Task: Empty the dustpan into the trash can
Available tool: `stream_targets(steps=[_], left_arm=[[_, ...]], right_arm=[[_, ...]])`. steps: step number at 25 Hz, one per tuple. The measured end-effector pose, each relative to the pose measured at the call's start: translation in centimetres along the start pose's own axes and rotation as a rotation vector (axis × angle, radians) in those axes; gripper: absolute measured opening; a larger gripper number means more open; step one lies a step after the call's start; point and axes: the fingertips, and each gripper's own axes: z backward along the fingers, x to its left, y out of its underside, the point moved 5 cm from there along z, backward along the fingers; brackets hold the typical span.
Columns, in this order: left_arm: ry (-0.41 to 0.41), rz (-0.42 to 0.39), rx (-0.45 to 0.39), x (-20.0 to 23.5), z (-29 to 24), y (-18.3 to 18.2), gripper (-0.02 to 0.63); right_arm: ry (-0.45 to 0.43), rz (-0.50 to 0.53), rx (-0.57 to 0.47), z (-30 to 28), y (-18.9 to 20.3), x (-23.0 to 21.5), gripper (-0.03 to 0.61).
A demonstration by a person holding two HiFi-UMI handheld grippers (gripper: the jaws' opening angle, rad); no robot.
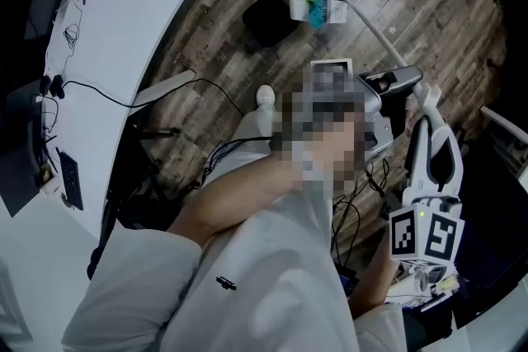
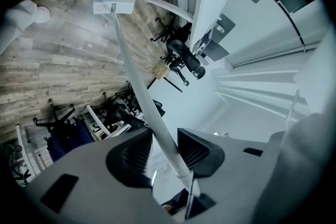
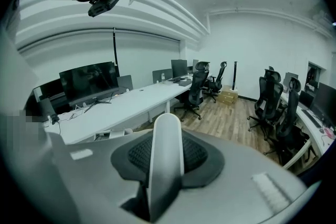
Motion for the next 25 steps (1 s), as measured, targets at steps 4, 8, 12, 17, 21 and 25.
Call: stream_targets(steps=[4,8,12,17,21,25], left_arm=[[0.025,-0.023,-0.001,-1.1,2.3,0.6,0.152],[0.036,-0.038,-0.008,-1.7,4.7,0.7,0.147],[0.051,-0.042,-0.015,-2.4,6.8,0.8,0.143],[0.065,-0.041,-0.015,-3.4,9.2,0.3,0.14],[0.1,-0.025,-0.011,-5.2,14.5,-1.3,0.135],[0.124,-0.022,-0.013,-6.0,16.4,-1.9,0.133]], right_arm=[[-0.022,0.036,-0.033,1.2,0.1,2.3,0.115],[-0.06,0.113,-0.066,2.2,0.9,4.6,0.115],[-0.099,0.185,-0.086,2.8,1.2,6.6,0.115],[-0.128,0.248,-0.114,3.0,1.4,9.0,0.115],[-0.139,0.31,-0.123,2.7,1.8,14.9,0.115],[-0.159,0.357,-0.126,2.7,1.8,17.0,0.115]])
